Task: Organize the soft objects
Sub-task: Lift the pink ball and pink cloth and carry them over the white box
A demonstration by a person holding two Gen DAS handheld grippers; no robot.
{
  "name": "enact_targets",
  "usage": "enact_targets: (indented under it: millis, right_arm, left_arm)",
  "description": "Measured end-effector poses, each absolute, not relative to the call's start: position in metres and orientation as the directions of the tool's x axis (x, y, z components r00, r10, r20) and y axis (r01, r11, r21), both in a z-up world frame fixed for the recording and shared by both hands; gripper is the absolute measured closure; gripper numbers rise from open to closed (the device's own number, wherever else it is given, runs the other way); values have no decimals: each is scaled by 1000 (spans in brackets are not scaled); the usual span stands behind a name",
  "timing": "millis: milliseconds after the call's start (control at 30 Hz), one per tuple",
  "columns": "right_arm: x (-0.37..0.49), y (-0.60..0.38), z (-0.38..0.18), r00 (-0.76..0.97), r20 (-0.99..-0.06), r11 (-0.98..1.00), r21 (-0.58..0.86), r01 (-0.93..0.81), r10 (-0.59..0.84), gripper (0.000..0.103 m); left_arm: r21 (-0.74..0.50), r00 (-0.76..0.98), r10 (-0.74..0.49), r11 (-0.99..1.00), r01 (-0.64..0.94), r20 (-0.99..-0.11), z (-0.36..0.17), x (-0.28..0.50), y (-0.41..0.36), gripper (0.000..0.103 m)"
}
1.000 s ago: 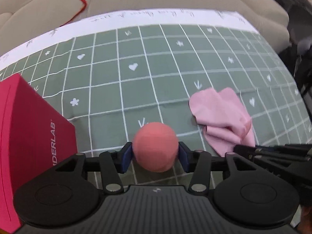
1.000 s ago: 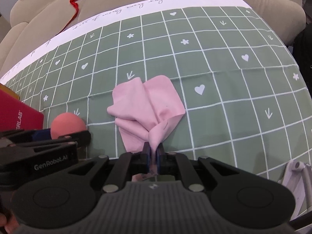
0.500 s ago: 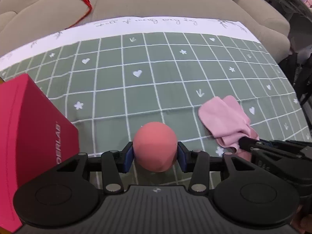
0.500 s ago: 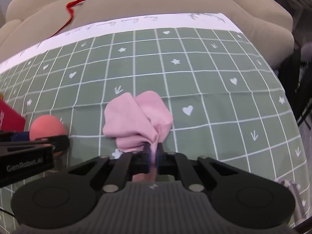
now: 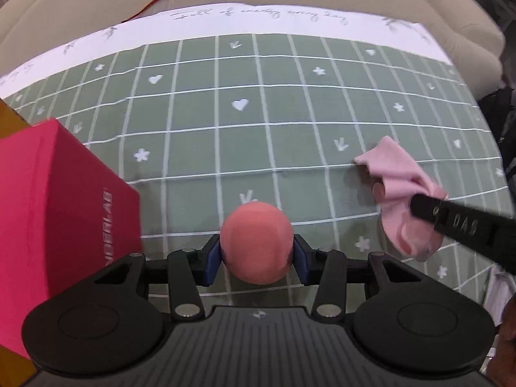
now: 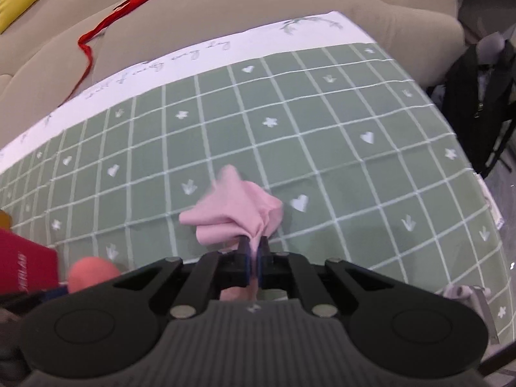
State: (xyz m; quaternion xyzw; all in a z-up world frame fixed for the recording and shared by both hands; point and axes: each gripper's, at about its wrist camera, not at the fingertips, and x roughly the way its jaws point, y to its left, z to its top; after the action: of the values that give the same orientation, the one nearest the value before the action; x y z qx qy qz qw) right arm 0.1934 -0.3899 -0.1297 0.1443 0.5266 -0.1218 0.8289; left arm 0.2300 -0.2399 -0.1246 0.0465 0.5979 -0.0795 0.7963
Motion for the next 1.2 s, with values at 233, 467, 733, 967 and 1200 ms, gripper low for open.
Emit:
enact_targets:
  millis: [233,467,733,967,1200]
  right_arm:
    - [240,-381,-114,318,-948,944,111,311,7,103]
    - [292,-362,-85,236,-972,976,36,214,-16,103]
    - [340,-312,-63,188,-982,992,-1,124,-24,103]
    - [374,-242,-34,233,-972,999,8,47,-3,103]
    - [383,-154,2,288,-957,997,26,-67,45,103]
  left_arm:
    - [-63,167,-81,992,110,-983,-110,269,-228,51]
    - [-90,165,-103,992,84,-981,-79,301,-211,51]
    - [-111,128,-120,991,73,-984,-42,329,-168,52]
    - [-75,157,-74,997,1,-985,-13,347,-106,52]
    - [-47,162,-33,995,-83,-986,-2,337,-15,51]
